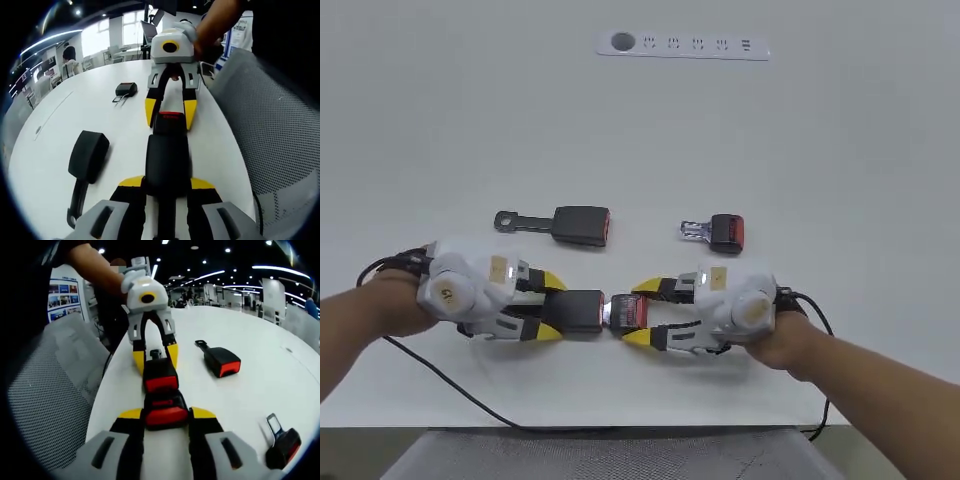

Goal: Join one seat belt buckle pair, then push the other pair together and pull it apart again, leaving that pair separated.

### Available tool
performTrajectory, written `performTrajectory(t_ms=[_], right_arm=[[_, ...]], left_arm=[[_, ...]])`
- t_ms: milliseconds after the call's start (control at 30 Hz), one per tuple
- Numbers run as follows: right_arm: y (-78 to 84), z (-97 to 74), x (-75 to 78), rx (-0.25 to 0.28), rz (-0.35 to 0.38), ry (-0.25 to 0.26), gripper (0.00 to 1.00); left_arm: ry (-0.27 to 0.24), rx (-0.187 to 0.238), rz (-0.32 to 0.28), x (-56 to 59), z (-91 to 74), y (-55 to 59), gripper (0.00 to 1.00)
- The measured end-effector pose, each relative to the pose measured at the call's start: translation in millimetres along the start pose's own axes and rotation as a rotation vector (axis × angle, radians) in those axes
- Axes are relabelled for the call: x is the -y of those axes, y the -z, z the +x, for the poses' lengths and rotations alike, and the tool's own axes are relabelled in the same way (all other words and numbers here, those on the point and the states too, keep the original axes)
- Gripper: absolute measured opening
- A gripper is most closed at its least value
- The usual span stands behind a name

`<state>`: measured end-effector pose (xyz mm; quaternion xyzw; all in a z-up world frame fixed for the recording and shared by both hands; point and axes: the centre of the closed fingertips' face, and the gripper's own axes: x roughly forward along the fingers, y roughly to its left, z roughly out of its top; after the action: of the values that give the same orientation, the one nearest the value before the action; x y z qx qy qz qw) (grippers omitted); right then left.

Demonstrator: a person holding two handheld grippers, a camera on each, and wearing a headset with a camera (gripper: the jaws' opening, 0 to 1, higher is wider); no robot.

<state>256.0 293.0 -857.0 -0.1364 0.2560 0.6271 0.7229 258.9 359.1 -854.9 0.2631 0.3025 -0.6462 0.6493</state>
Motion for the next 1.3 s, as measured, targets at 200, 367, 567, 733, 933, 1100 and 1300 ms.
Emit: performTrajectory(t_ms=[200,367,567,733,933,1100,1300], right_arm=[[-0.6,0.1,0.2,0.002,0.007,0.003,0.34],[-0.3,-0.5,0.3,0.001,0.006,0.005,0.34],[-0.3,-1.0,0.7,0.001,0.009,0.008,0.34],[-0.3,-1.5,0.8,0.004,0.013,0.013,0.34],[-0.2,-1.2,-0.3,0.0,0.01,0.012,0.34],[-0.4,-1.0,-1.3,-0.032,-0.016,0.015,0.36],[-2.0,-1.6,-1.6,-0.066,-0.007,0.045,0.38]], left_arm=[[0.01,-0.004,0.013,0.2,-0.2,0.3,0.32],[0.012,-0.004,0.017,0.4,-0.4,-0.4,0.32],[0.01,-0.002,0.014,0.6,-0.5,-1.3,0.32],[0.009,-0.002,0.012,0.9,-0.5,-2.2,0.32],[0.014,-0.013,0.017,1.3,0.6,-1.9,0.32],[0.011,-0.044,0.033,3.4,2.1,-4.2,0.33],[0.003,-0.077,0.034,4.1,1.8,-2.5,0.36]])
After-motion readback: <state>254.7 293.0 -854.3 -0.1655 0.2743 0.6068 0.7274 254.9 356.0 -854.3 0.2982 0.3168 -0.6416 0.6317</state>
